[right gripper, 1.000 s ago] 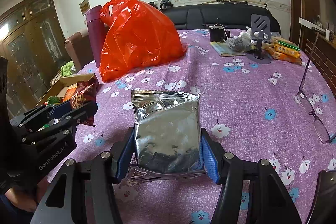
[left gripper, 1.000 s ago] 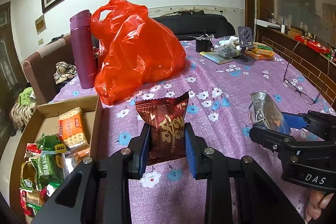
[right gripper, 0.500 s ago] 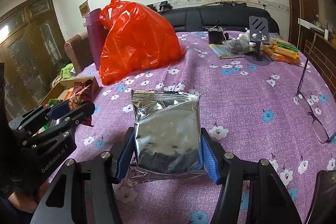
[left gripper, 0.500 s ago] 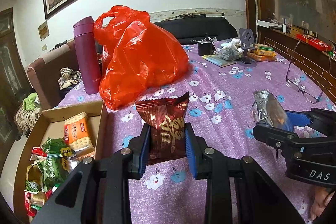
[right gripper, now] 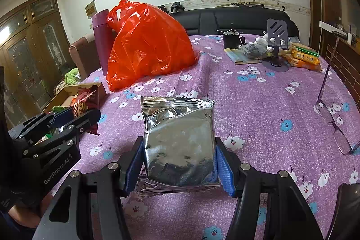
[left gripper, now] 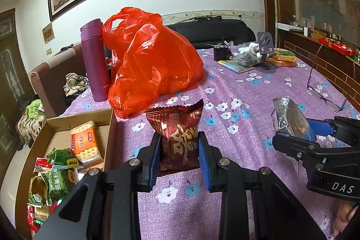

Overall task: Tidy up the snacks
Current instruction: 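Lift the foil bag and dark red packet and hold them above the cloth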

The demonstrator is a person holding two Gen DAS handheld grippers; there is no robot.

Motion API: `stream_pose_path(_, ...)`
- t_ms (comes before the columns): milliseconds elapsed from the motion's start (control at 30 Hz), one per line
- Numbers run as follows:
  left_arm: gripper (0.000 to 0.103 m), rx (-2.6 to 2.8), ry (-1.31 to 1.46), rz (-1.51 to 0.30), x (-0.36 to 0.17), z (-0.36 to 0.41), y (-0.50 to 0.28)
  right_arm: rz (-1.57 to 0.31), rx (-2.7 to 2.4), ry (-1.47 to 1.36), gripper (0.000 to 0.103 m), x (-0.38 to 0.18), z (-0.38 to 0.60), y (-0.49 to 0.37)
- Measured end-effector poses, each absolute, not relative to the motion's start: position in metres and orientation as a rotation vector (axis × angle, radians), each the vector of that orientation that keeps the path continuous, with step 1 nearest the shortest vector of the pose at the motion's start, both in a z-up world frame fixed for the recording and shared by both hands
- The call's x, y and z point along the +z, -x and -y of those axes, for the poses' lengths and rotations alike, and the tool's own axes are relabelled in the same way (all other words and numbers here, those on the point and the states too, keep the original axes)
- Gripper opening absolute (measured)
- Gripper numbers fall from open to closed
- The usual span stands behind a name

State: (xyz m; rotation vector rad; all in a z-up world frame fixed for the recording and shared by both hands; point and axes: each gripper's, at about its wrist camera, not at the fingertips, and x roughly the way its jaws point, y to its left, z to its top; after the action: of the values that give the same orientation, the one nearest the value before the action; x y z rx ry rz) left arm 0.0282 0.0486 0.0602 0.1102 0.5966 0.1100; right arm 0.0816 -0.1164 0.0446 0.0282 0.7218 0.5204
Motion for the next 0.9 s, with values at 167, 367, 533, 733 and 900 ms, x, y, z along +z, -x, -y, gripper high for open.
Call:
stream_pose_path(167, 0.030, 0.112, -0.111, -0.594, 0.0613, -0.0497, -0.0285, -0.721, 0.520, -0.028, 0.064, 0.0446, 0.1163, -0.0819)
stream_pose_path(367, 0.030, 0.111, -0.110, -0.592, 0.0618, -0.0500, -0.0283, -0.721, 0.519, -0.027, 0.064, 0.0445, 0.1165, -0.0817)
stream_pose_path(533, 0.030, 0.111, -0.110, -0.592, 0.0622, -0.0504, -0.0283, -0.720, 0.519, -0.026, 0.064, 0.0445, 0.1166, -0.0816)
stream_pose_path(733, 0.030, 0.116, -0.108, -0.590, 0.0638, -0.0514, -0.0280, -0.718, 0.515, -0.024, 0.064, 0.0450, 0.1168, -0.0812)
stream_pose_path(900, 0.030, 0.116, -0.109, -0.588, 0.0635, -0.0511, -0.0274, -0.717, 0.515, -0.024, 0.064, 0.0450, 0.1166, -0.0811)
